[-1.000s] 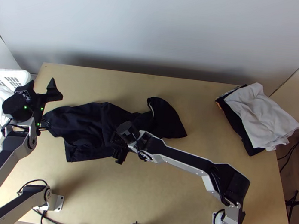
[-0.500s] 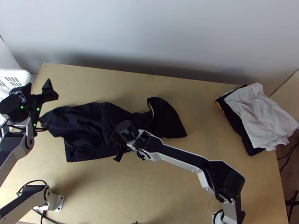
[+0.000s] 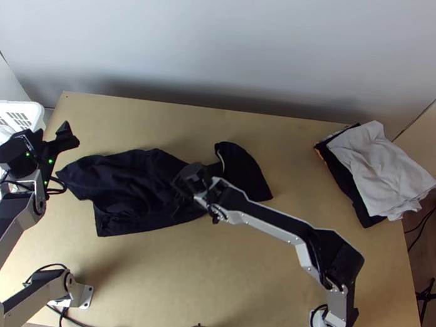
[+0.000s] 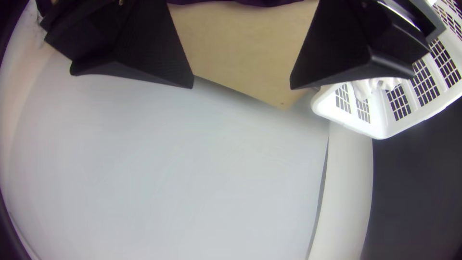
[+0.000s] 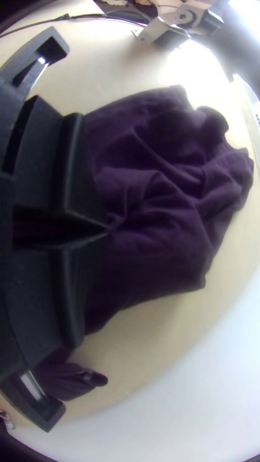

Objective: Fold the t-shirt

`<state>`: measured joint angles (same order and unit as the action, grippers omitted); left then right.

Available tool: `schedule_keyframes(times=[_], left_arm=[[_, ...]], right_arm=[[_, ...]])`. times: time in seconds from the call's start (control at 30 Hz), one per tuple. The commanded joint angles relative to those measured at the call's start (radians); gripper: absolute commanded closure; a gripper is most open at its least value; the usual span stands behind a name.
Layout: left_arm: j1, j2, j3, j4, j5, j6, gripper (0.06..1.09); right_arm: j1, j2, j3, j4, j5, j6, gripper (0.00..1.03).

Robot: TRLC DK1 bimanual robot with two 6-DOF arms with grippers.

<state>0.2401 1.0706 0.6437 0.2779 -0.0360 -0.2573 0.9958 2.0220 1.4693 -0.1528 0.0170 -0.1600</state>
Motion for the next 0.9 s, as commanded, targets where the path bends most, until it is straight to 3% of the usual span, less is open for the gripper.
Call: schedule_keyframes(times=[0.0, 0.53, 0.87], left_arm=[[0.008, -0.001, -0.010, -0.031, 0.022, -0.008, 0.11], [-0.004, -0.038, -0.029, -0.040, 0.033, -0.010, 0.11], [-0.021, -0.057, -0.030, -0.057, 0.035, -0.010, 0.11]], right_arm=[[-0.088, -0.005, 0.042, 0.015, 0.015, 0.019, 1.00], [-0.286, 0.003, 0.106, 0.025, 0.044, 0.068, 1.00], [-0.378, -0.016, 0.057, 0.021, 0.060, 0.152, 1.00]])
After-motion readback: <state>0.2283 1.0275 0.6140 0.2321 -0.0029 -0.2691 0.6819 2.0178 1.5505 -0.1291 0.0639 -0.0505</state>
